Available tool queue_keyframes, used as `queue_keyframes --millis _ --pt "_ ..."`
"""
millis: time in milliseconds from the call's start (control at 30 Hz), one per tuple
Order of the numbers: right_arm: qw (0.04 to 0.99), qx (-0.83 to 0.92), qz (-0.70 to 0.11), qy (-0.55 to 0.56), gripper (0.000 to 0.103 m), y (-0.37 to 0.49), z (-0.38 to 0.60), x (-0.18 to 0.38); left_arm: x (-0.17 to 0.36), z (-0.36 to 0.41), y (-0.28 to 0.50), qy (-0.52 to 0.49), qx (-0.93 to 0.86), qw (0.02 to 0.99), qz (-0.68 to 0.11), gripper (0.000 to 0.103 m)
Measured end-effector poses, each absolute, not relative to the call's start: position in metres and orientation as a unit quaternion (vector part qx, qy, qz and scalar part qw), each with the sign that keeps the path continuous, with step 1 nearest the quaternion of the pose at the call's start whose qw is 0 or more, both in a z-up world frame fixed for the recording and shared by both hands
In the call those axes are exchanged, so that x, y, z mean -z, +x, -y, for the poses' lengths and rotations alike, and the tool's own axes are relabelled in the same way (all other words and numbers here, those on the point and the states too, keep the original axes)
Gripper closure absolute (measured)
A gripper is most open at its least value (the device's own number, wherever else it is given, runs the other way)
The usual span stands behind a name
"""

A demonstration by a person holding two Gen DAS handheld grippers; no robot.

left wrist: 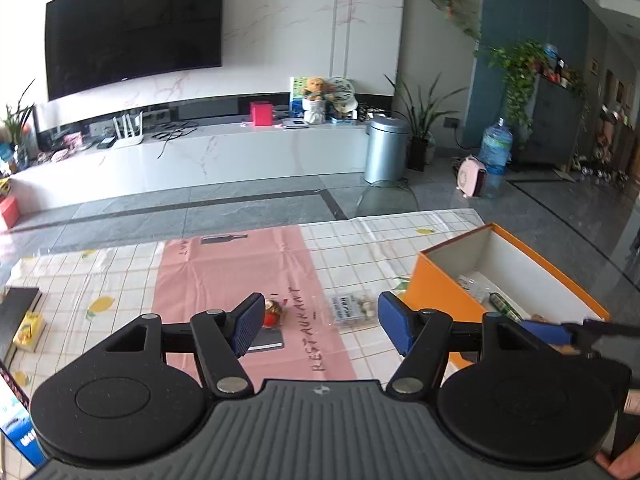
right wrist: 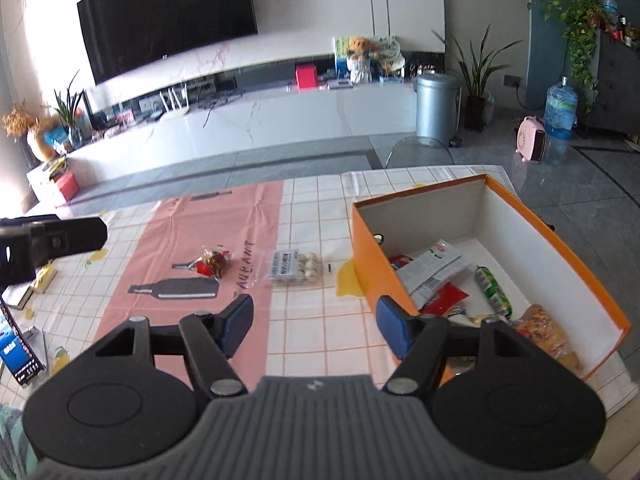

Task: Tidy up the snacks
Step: 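Withdraw both open tools from the box toward the table, then grasp the red-wrapped candy bag with the left tool while the right tool grasps the white-ball pack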

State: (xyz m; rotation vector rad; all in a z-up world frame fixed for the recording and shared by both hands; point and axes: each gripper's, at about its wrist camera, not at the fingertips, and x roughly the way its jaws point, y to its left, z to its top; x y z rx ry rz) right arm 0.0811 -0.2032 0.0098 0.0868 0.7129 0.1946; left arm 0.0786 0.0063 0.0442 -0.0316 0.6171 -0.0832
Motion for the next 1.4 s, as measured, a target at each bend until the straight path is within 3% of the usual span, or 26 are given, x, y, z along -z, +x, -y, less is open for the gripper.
queue_keyframes --millis 367,867,900,967,1000,1033,1267,1400 --pt "0.931 -0.109 -0.346 0.044 0.031 0.089 0.164 0.042 0.004 -0.042 0.100 -0.040 0.029 0.933 -0.356 0.023" --pt "0.916 -0.099 -0.388 0.020 0.031 0.200 0.138 0.112 0.078 -0.055 0.195 -0.019 0.048 0.915 -0.400 0.022" --pt "0.915 -0.098 -0.390 0.022 0.031 0.207 0.137 0.116 0.082 -0.055 0.201 -0.017 0.048 0.915 -0.400 0.022" --pt "0.915 -0.095 -0.391 0.029 0.019 0.221 0.134 0.123 0.089 -0.057 0.213 -0.017 0.050 0.915 -0.400 0.022" --pt "0.916 -0.094 -0.389 0.032 0.008 0.227 0.133 0.127 0.092 -0.058 0.219 -0.019 0.051 0.915 -0.400 0.022" --pt "0.918 -0.094 -0.385 0.033 0.006 0.232 0.132 0.131 0.095 -0.059 0.224 -0.022 0.052 0.914 -0.402 0.022" --pt "0.917 -0.075 -0.389 0.042 0.006 0.256 0.131 0.145 0.112 -0.066 0.252 -0.040 0.053 0.910 -0.410 0.022" --pt "0.915 -0.083 -0.392 0.051 0.006 0.265 0.133 0.149 0.119 -0.064 0.262 -0.036 0.056 0.904 -0.423 0.029"
